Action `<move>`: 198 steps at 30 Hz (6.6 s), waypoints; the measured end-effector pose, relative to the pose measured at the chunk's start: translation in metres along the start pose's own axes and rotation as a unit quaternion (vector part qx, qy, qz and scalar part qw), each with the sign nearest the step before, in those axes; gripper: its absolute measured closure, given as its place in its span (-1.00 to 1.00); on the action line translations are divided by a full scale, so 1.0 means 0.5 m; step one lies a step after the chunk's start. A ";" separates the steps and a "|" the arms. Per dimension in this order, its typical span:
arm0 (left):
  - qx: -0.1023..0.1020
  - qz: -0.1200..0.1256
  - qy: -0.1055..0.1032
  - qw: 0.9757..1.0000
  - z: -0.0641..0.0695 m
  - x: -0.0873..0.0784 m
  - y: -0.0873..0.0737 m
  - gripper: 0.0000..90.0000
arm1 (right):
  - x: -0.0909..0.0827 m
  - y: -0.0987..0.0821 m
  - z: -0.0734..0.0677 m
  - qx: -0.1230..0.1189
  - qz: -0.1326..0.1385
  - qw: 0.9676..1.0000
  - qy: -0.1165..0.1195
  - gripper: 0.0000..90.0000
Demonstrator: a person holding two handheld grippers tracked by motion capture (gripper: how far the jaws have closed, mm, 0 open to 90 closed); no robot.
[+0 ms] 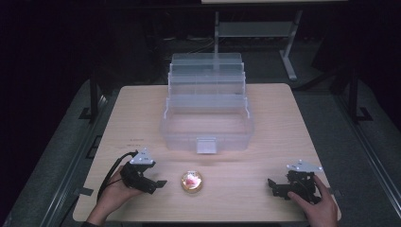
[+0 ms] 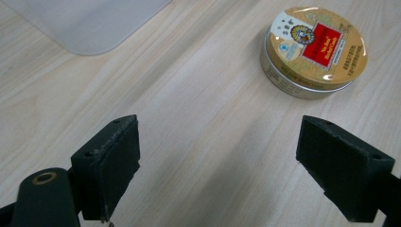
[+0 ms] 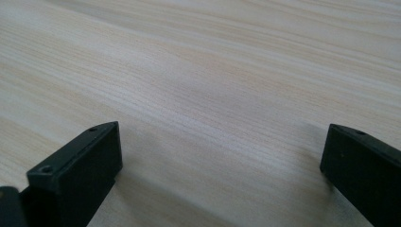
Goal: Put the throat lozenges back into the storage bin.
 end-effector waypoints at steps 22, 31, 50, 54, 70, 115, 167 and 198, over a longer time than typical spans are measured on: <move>0.020 0.002 -0.015 1.000 0.006 0.011 0.052 -0.69 | 0.000 0.000 0.000 0.000 0.000 1.000 0.000 -1.00; 0.028 0.000 -0.024 0.999 0.013 0.021 0.069 -0.70 | 0.000 0.000 0.000 0.000 0.000 1.000 0.000 -1.00; 0.052 -0.005 -0.043 0.998 0.029 0.043 0.103 -0.70 | 0.000 0.000 0.000 0.000 0.000 1.000 0.000 -1.00; 0.054 -0.004 -0.047 0.997 0.034 0.049 0.108 -0.69 | 0.000 0.000 0.000 0.000 0.000 1.000 0.000 -1.00; 0.073 -0.007 -0.066 0.995 0.056 0.072 0.141 -0.69 | 0.000 0.000 0.000 0.000 0.000 1.000 0.000 -1.00; 0.148 -0.089 -0.095 0.980 0.106 0.157 0.145 -0.71 | 0.000 0.000 0.000 -0.001 0.000 1.000 0.000 -1.00; 0.142 -0.080 -0.093 0.982 0.084 0.121 0.170 -0.57 | 0.000 0.000 0.000 0.000 0.000 1.000 0.000 -1.00; 0.144 -0.066 -0.095 0.983 0.058 0.083 0.214 -0.56 | 0.000 0.000 0.000 0.000 0.000 1.000 0.000 -1.00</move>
Point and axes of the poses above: each handheld gripper's, and its own axes: x roughly forward along the jaws, y roughly out of its top, z roughly to its right, the point moved 8 cm from there along x, roughly forward along the jaws, and after that the axes turned 15 degrees about x, right-handed, at the moved point
